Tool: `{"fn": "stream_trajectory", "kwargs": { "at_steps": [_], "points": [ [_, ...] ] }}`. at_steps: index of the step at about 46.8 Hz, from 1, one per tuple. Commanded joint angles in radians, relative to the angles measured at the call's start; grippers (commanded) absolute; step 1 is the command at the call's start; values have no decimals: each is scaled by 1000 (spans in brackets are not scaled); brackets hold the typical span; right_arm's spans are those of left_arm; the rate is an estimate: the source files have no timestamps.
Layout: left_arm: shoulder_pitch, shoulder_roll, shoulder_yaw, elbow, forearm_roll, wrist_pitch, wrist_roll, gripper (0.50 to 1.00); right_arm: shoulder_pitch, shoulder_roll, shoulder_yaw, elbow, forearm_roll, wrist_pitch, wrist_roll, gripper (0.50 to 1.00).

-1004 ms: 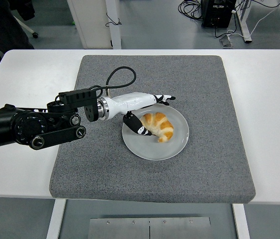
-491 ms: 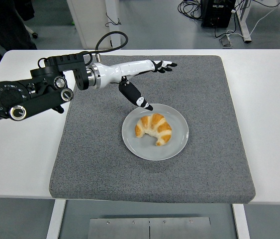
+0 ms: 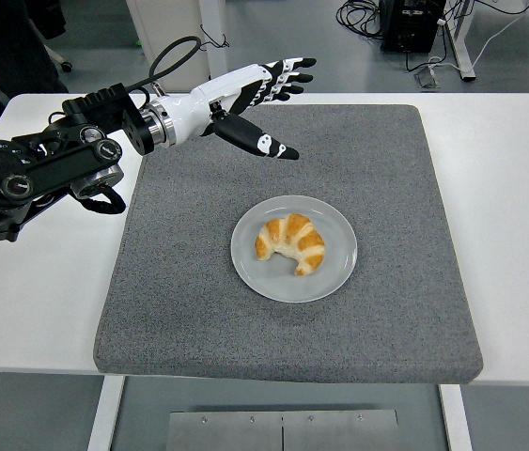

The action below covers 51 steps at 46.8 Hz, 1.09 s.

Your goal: Place the bread on the plate

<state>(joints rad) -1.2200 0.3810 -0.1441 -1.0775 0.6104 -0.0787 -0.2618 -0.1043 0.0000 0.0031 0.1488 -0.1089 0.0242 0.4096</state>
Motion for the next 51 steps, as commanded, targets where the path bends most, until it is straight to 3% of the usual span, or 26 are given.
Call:
{"fn": "stream_trajectory", "kwargs": {
  "at_steps": [1, 12, 20, 31, 40, 51],
  "points": [
    [20, -5, -14, 2, -4, 10, -4, 966, 0, 0, 0, 0, 0, 0, 0, 1000],
    [138, -36, -182, 19, -8, 54, -19, 965, 0, 0, 0, 0, 0, -1, 0, 1000],
    [192, -94, -313, 111, -50, 65, -19, 965, 0, 0, 0, 0, 0, 0, 0, 1000],
    [205, -186, -325, 289, -248, 66, -28, 963, -1, 0, 6, 2, 0, 0, 0, 1000],
    [232, -202, -331, 343, -383, 65, -59, 963, -1, 0, 9, 2, 0, 0, 0, 1000],
    [235, -255, -333, 491, -498, 45, -82, 961, 5, 0, 5, 2, 0, 0, 0, 1000]
  ]
}}
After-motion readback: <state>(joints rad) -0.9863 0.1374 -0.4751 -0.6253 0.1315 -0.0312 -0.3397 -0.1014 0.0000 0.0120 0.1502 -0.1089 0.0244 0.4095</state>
